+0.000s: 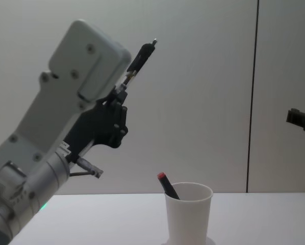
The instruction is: Place the pen into the pen holder.
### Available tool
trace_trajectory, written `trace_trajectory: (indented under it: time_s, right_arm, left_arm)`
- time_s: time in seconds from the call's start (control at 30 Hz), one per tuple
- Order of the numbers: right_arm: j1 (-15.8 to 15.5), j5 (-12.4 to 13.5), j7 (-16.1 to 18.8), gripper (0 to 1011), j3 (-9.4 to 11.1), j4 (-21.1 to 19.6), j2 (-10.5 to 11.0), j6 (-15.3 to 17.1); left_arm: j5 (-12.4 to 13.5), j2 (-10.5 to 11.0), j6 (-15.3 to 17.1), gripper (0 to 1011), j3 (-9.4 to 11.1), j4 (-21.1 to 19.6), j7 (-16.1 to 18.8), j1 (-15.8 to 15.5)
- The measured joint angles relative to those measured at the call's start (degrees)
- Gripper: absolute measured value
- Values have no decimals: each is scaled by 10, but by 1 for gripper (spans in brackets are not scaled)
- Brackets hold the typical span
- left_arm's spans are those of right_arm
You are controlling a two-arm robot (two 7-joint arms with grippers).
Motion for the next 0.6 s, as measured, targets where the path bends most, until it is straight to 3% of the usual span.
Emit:
trace_trajectory:
  time_s: [0.23, 0.6]
  right_arm:
    - [0, 0, 0, 1002, 0, 0, 0, 0]
    - [0, 0, 0, 1002, 0, 0, 0, 0]
  left_arm:
    - [-29, 10, -69, 137, -10, 16, -44, -7]
    - [-49, 18, -120, 137, -20, 28, -80, -12]
